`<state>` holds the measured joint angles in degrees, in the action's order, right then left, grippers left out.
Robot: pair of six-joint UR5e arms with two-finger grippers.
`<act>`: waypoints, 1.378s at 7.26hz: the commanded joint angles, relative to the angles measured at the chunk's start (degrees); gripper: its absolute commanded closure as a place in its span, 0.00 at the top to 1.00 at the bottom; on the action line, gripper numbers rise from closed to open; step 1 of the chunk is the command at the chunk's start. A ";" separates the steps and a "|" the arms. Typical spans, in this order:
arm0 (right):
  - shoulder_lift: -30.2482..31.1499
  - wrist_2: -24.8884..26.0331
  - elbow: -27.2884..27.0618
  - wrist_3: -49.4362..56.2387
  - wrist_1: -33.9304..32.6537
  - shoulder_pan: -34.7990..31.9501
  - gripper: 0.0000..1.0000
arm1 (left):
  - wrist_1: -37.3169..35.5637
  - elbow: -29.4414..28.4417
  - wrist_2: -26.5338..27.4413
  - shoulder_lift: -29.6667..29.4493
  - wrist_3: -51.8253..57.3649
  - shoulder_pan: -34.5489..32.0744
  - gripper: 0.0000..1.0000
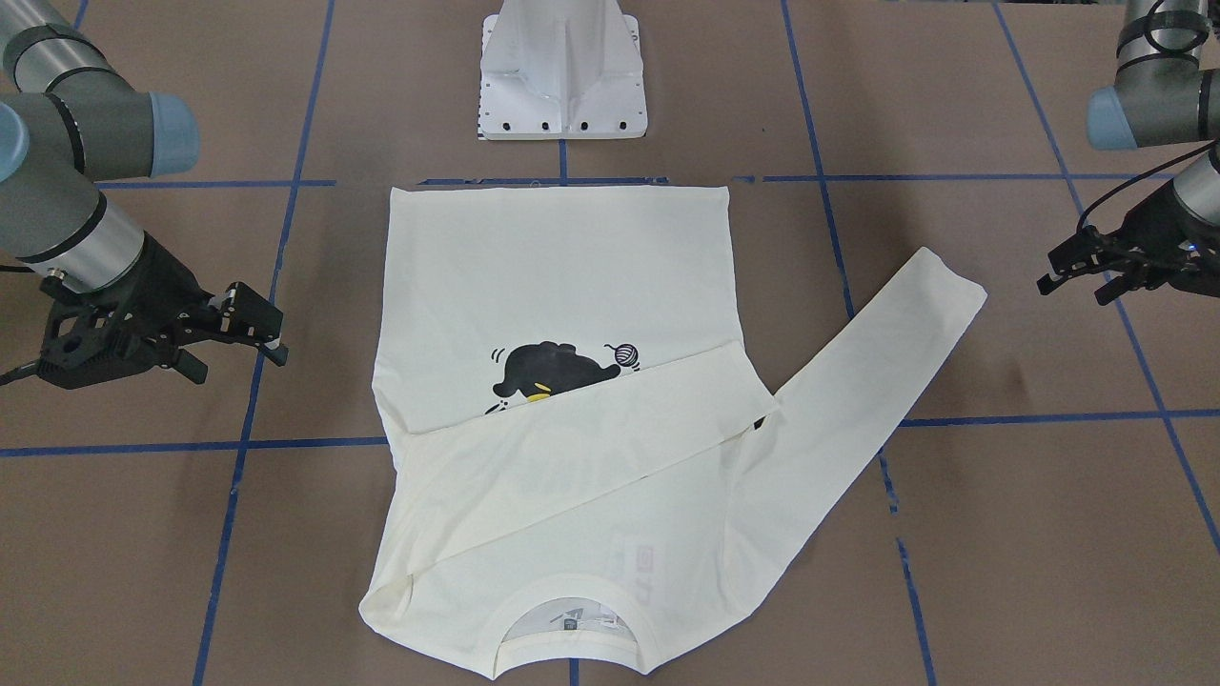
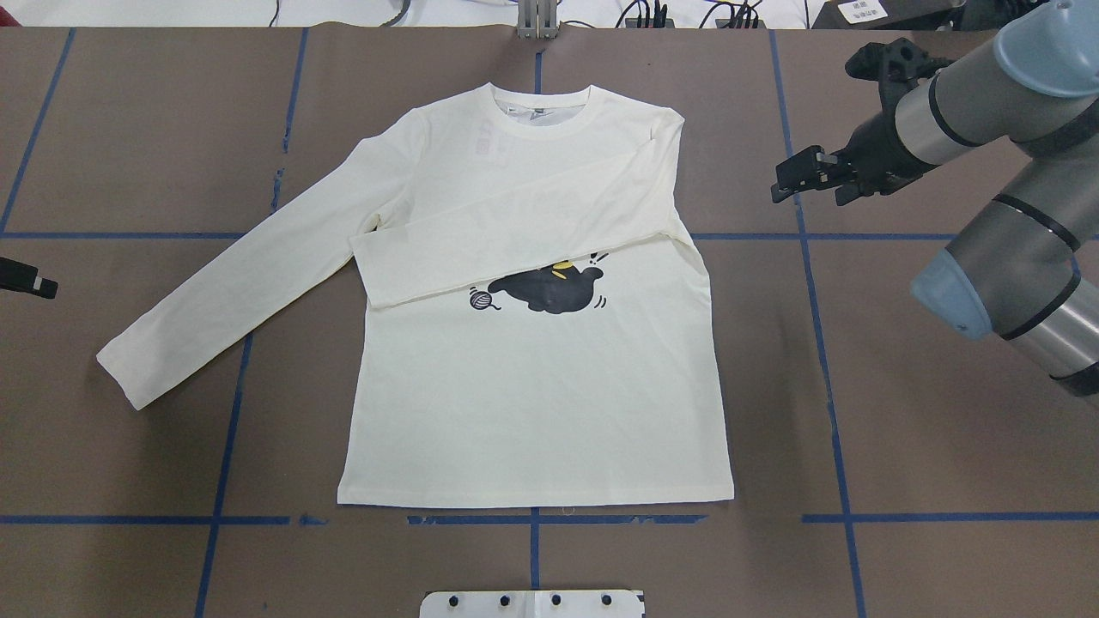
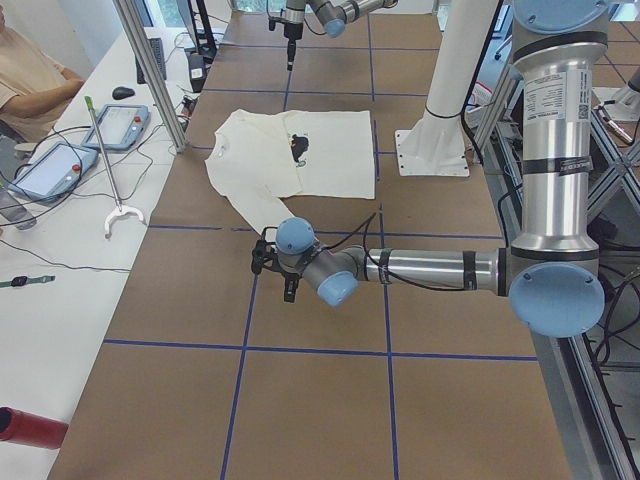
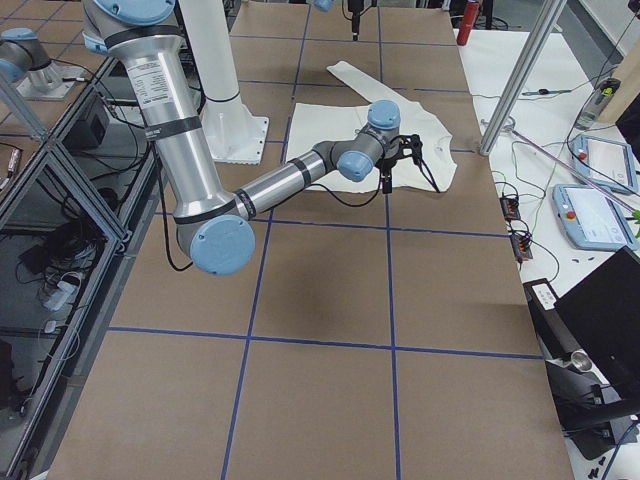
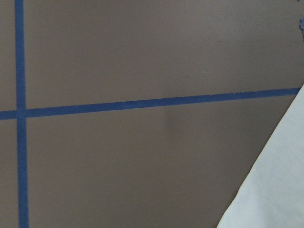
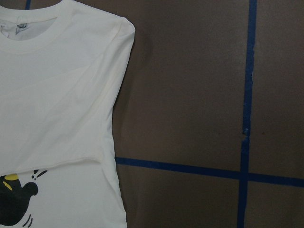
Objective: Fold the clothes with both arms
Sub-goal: 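Release the sleeve and withdraw the right gripper while the left gripper approaches, then grasp the cuff of the other sleeve with the left gripper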
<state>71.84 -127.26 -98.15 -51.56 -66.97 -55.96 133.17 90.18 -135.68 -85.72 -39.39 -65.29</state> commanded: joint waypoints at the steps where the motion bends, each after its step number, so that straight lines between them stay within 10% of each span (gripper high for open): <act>1: -0.03 -0.36 0.33 1.02 0.00 -0.20 0.99 | 0.43 -0.09 1.20 -0.06 -5.83 4.44 0.86; 10: -0.29 -0.27 0.07 0.32 0.00 -0.02 1.00 | 0.17 -1.14 5.51 -0.94 -9.48 12.37 0.56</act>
<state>71.59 -127.54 -98.10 -51.30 -66.94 -56.00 133.52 89.29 -130.23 -86.32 -48.90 -53.19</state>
